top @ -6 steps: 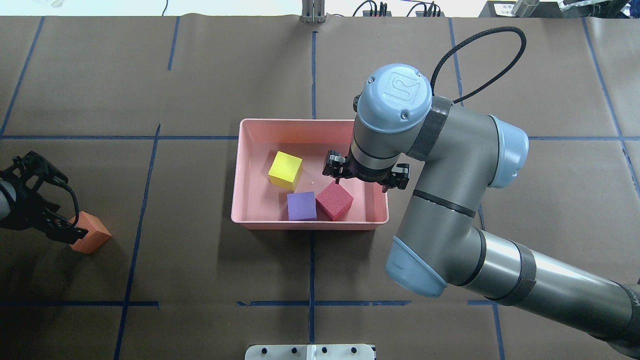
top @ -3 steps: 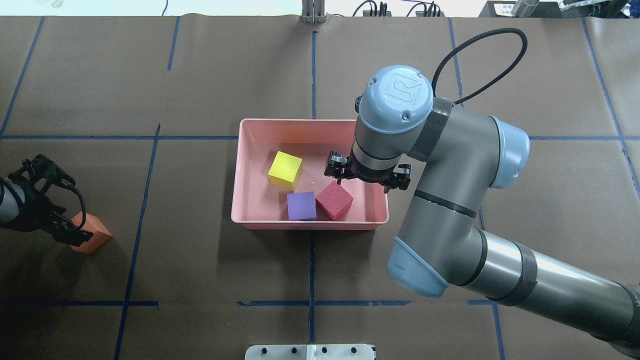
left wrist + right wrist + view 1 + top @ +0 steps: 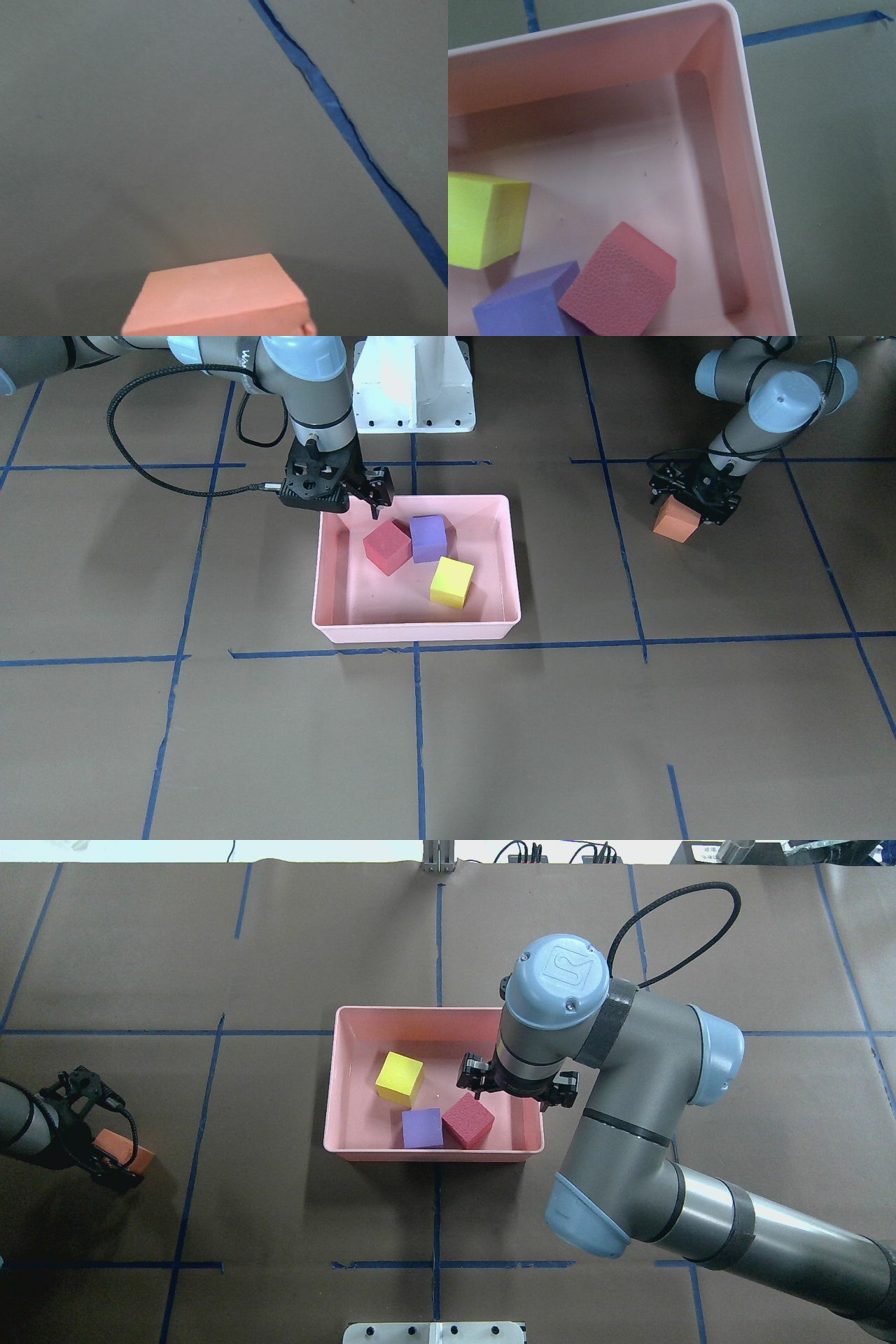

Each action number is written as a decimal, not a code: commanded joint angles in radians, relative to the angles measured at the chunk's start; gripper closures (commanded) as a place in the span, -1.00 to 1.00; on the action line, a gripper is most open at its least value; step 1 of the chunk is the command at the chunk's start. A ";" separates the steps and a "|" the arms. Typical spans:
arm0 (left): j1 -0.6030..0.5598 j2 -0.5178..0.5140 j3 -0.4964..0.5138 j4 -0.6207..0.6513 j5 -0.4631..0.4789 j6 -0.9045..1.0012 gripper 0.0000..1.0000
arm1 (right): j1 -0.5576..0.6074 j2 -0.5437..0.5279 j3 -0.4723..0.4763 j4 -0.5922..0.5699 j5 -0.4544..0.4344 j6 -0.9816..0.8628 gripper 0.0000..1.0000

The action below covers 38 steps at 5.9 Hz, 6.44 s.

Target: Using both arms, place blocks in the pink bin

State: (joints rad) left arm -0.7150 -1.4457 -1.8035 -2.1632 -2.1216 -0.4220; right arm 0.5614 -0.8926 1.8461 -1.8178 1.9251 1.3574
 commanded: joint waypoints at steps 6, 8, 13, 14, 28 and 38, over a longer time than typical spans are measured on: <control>-0.156 -0.293 -0.218 0.480 -0.058 -0.170 0.49 | 0.124 -0.180 0.192 0.002 0.029 -0.310 -1.00; -0.126 -0.555 -0.198 0.686 -0.051 -0.408 0.49 | 0.285 -0.299 0.225 0.002 0.148 -0.566 -1.00; 0.161 -1.141 0.308 0.692 0.218 -0.811 -0.29 | 0.696 -0.670 0.223 0.002 0.345 -1.329 -1.00; 0.160 -1.136 0.303 0.689 0.219 -0.799 -0.99 | 0.725 -0.716 0.225 0.002 0.347 -1.388 -1.00; -0.804 0.041 -0.051 0.753 -0.229 0.566 -1.00 | 0.977 -0.945 0.117 0.087 0.426 -1.522 -1.00; -0.804 0.063 -0.060 0.755 -0.230 0.572 -1.00 | 0.977 -0.944 0.120 0.094 0.425 -1.525 -1.00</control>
State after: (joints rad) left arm -1.5186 -1.3880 -1.8638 -1.4082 -2.3515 0.1503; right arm 1.5380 -1.8371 1.9655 -1.7284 2.3512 -0.1647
